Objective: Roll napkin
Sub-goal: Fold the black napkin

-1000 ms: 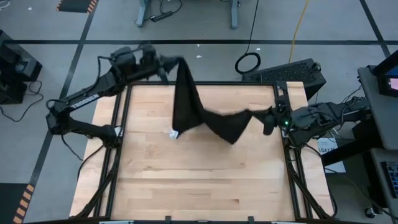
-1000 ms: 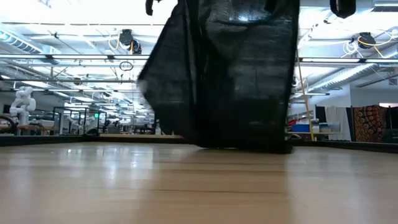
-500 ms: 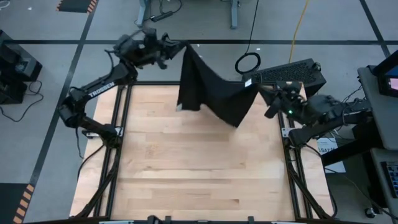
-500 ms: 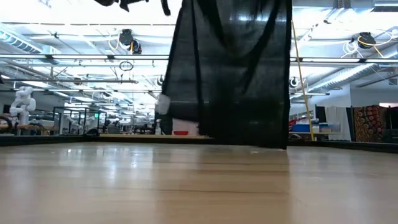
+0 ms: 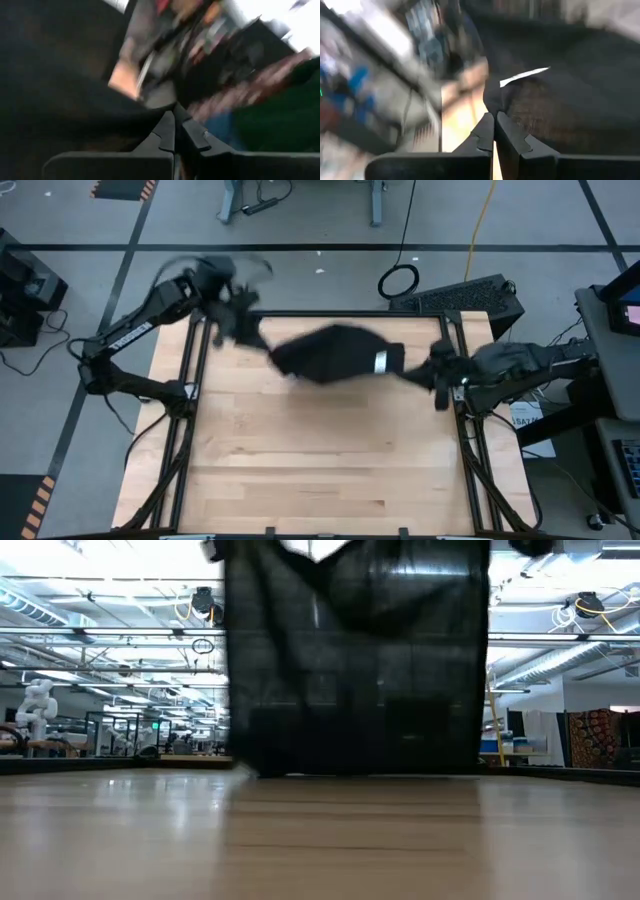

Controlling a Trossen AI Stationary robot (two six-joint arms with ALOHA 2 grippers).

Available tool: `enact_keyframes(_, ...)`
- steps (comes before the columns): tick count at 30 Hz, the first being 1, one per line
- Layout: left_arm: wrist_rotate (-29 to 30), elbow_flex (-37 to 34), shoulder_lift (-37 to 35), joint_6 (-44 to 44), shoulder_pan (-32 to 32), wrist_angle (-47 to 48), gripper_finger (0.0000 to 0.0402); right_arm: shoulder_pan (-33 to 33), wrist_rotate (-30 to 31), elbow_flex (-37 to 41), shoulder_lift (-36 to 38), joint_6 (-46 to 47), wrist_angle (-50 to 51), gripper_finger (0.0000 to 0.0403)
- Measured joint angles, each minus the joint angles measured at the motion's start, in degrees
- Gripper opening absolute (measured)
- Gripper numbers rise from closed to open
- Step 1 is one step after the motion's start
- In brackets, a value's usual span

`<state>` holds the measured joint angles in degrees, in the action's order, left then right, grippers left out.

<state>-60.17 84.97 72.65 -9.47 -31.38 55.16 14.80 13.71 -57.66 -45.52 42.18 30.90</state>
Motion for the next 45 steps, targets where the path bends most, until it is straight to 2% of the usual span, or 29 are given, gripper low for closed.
enact_keyframes(2, 7.98, -0.87, 0.33, 8.46, 3.15, 12.52, 0.0002, 0.91, -4.27, 0.02, -1.85, 3.05, 6.26, 0.0)
enact_keyframes(4, 11.87, -2.97, 0.38, 10.7, 6.05, 16.63, 0.0002, 1.9, -8.28, 0.02, -3.65, 4.3, 9.99, 0.0)
enact_keyframes(8, 12.11, -6.61, 0.33, 3.18, 10.88, 11.53, 0.0002, 4.0, -15.04, 0.02, -7.42, 5.17, 13.53, 0.0)
enact_keyframes(13, 12.31, -11.09, 0.96, -6.15, 19.66, -7.06, 0.0002, 6.99, -19.24, 0.02, -11.15, 5.39, 16.82, 0.0)
enact_keyframes(16, 13.12, -14.36, 2.12, -6.75, 25.02, -14.05, 0.0002, 8.34, -20.35, 0.02, -12.83, 5.41, 18.44, 0.0)
enact_keyframes(19, 13.81, -17.82, 3.51, -7.86, 28.62, -12.07, 0.0002, 9.17, -21.45, 0.02, -14.31, 5.74, 18.36, 0.0)
enact_keyframes(26, 15.19, -25.57, 4.65, -17.87, 34.62, -12.79, 0.0012, 11.33, -21.57, 0.02, -17.55, 6.9, 18.18, 0.0)
enact_keyframes(29, 15.59, -27.08, 4.66, -21.26, 36.16, -12.07, 0.0049, 11.82, -21.43, 0.02, -18.83, 7.42, 18.04, 0.0)
enact_keyframes(33, 15.56, -27.12, 4.66, -24.62, 37.21, -13.09, 0.0131, 12.6, -21.32, 0.02, -20.69, 8.14, 16.52, 0.0)
enact_keyframes(36, 15.65, -26.44, 4.47, -24.73, 36.74, -13.27, 0.0195, 13.55, -21.39, 0.02, -21.72, 8.19, 15.45, 0.0)
enact_keyframes(39, 14.8, -24.47, 4.03, -23.69, 35.07, -13.39, 0.024, 14.45, -21.55, 0.02, -22.26, 8.46, 14.09, 0.0)
enact_keyframes(41, 19.23, -23.4, 3.61, -21.41, 33.7, -14.1, 0.0255, 14.91, -21.5, 0.02, -22.4, 9.63, 13.57, 0.0)
enact_keyframes(45, 42.06, -22.95, 5.09, -12.1, 31.17, -14.95, 0.0261, 15.39, -21.11, 0.02, -22.51, 11.03, 13.46, 0.0)
